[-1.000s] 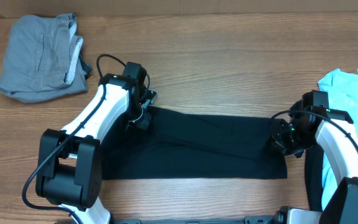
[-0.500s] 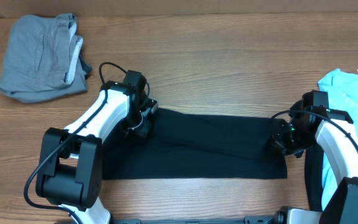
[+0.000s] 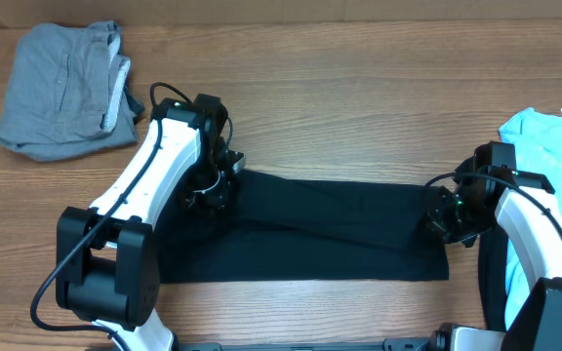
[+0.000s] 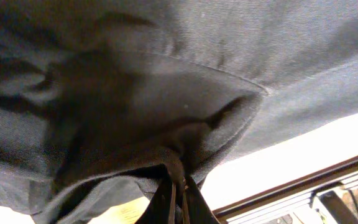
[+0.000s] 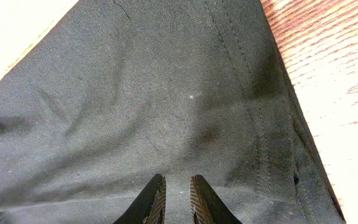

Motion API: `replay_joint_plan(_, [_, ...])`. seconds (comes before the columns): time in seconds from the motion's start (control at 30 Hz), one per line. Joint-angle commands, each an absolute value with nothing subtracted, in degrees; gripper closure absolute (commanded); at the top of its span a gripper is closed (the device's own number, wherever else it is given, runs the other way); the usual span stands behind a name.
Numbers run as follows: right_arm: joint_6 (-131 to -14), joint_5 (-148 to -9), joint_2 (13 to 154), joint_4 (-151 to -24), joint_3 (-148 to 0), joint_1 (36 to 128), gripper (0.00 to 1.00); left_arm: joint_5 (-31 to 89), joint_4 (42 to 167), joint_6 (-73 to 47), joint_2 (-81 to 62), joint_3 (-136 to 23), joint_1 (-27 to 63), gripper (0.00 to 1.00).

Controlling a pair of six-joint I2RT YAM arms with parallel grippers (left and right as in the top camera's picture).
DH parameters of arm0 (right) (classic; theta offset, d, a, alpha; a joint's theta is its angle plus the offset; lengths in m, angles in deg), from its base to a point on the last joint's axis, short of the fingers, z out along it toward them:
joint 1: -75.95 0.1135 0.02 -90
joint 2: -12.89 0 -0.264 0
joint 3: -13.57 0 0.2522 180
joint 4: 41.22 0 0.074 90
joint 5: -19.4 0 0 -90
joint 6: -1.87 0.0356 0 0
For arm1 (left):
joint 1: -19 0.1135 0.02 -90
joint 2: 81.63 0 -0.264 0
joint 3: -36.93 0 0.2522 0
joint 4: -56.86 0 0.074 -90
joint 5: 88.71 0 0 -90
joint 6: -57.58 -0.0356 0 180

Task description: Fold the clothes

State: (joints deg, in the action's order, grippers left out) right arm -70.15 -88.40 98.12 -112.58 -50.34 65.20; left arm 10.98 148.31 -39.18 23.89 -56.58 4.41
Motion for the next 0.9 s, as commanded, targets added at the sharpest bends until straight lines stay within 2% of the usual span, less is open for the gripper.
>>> replay_joint_plan(0.0, [-70.59,-88.84,97.22,-112.3,-51.33,65.34,0.82,16.86,148.86,-37.52,23.14,-57.56,3.99,0.96])
replay_joint_plan(0.1, [-70.57,-88.8,97.22,-112.27,-51.33,65.34,0.82,21.04,149.1,-37.43,23.14,-57.54,2.61,0.96])
replay_joint_plan(0.23, [-70.57,-88.69,97.22,-112.25,-51.33,65.34,0.82,20.75,149.84,-35.77,23.14,-56.97,-0.25,0.96])
replay_joint_plan(0.33, [-70.59,-88.69,97.22,-112.25,-51.33,65.34,0.82,20.6,149.91,-33.32,23.14,-54.48,-2.61,0.92])
replay_joint_plan(0.43, [-70.59,-88.69,97.22,-112.25,-51.33,65.34,0.82,20.25,149.84,-31.4,23.14,-51.77,-3.7,0.77])
replay_joint_plan(0.5, [-70.59,-88.69,97.22,-112.19,-51.33,65.34,0.81,20.19,149.82,-30.61,23.14,-50.13,-3.92,0.56])
replay_joint_plan(0.53, [-70.59,-88.71,97.22,-112.14,-51.33,65.34,0.81,20.23,149.84,-30.61,23.14,-49.54,-3.92,0.41])
replay_joint_plan(0.57, [-70.59,-88.69,97.22,-112.08,-51.33,65.34,0.81,20.21,149.86,-30.66,23.14,-49.24,-3.92,0.37])
replay_joint_plan(0.73, [-70.57,-88.69,97.22,-111.95,-51.33,65.34,0.81,20.21,148.99,-30.64,23.14,-49.43,-3.44,0.38])
replay_joint_plan(0.8, [-70.57,-88.69,97.22,-111.82,-51.33,65.34,0.81,19.29,148.27,-30.7,23.14,-49.45,-2.83,0.47])
replay_joint_plan(0.87, [-70.57,-88.69,97.22,-111.82,-51.33,65.34,0.81,16.19,148.09,-30.68,23.14,-49.89,-2.11,0.68])
